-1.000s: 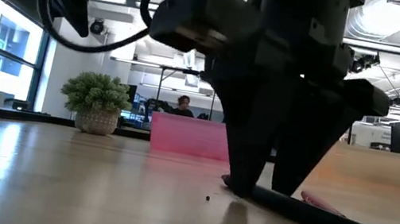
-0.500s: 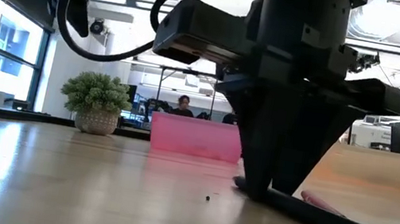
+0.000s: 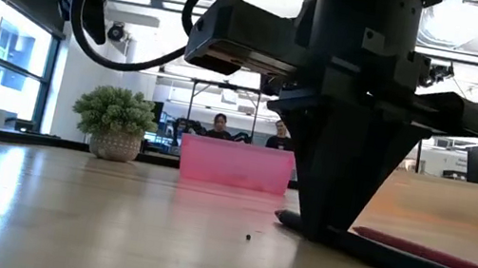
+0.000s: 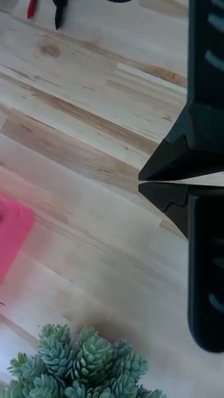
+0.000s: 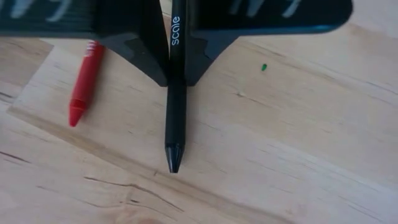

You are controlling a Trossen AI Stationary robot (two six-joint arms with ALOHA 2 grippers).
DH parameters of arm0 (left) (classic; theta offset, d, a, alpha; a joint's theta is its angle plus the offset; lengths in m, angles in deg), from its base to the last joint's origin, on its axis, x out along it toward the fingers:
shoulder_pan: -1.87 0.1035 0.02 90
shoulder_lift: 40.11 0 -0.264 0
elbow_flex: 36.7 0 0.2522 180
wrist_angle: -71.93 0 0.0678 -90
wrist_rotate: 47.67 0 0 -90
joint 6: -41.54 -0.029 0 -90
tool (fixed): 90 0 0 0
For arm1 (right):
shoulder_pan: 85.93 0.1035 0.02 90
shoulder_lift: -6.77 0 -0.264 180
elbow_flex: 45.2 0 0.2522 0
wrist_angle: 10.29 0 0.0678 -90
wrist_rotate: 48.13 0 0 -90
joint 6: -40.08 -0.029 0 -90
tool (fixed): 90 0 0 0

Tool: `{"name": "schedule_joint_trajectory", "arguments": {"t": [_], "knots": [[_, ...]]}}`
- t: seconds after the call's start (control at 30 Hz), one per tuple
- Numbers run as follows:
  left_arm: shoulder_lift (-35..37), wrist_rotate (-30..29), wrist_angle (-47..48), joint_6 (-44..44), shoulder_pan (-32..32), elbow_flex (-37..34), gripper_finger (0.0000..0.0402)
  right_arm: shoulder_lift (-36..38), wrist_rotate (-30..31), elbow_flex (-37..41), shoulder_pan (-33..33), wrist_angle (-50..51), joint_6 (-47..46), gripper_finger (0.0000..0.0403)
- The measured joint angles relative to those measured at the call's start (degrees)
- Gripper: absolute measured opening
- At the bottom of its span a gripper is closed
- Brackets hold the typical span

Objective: Sort crayons/erasers/pens/pencils in bins
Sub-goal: Put the black pen into the orange bin

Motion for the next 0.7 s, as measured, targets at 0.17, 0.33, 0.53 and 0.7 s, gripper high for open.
{"name": "schedule_joint_trajectory", "arguments": {"t": [0.17,0.33,0.53,0.7], "knots": [[0.00,0.00,0.02,-1.16,-0.02,0.00,0.0005,0.14,0.19,-0.81,0.12,0.37,0.01,0.0017],[0.00,0.00,0.09,-1.16,0.00,0.00,0.0006,0.57,4.20,-4.49,0.61,1.60,0.12,0.0017],[0.02,0.02,0.15,-2.10,0.00,0.00,0.0009,0.61,10.78,-11.02,0.83,7.06,0.13,0.0018],[0.02,0.02,0.13,-3.71,0.00,0.00,0.0031,0.70,17.08,-17.48,0.81,15.04,0.48,0.0018]]}}
